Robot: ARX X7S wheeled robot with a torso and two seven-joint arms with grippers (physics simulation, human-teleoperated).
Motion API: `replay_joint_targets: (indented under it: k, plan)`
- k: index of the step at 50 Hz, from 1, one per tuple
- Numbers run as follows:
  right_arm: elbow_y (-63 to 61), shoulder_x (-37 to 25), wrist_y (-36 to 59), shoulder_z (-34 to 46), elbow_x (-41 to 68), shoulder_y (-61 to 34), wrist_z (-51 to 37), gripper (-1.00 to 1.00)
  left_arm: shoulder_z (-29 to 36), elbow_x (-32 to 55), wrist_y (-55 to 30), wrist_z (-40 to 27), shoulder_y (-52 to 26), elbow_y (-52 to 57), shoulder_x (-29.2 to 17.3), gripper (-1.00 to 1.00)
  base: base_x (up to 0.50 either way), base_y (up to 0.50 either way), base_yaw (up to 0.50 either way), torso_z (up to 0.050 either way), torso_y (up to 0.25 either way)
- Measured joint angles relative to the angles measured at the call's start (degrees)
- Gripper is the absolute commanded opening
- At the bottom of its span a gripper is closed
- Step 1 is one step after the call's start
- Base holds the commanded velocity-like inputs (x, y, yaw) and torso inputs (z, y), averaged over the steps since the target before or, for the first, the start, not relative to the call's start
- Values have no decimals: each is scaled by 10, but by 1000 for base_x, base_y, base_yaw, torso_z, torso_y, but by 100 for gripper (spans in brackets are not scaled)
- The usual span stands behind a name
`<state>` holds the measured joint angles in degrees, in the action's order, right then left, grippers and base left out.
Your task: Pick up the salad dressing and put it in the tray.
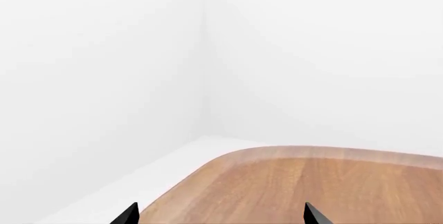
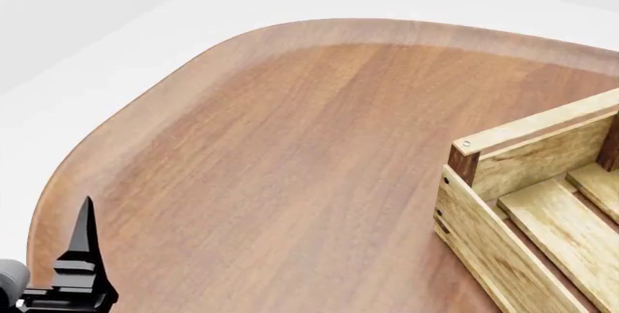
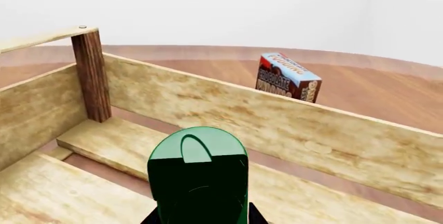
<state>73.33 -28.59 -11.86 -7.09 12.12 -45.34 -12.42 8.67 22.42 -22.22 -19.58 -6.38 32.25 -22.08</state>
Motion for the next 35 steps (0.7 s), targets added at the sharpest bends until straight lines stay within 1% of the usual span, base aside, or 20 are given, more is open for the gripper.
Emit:
replay_joint_targets:
  k: [8,9,35]
  plan:
    - [7,2,-4,-16,-17,-3,3,-100,2,0,1,-1,1,-1,-1,100,0,0,0,0,0]
    - [7,2,-4,-18,-19,-3,3,100,2,0,2,-1,1,-1,-1,100,0,0,0,0,0]
    - [12,0,-11,-62,-59,4,9,100,5,2,4,-5,2,-1,-4,100,0,0,0,0,0]
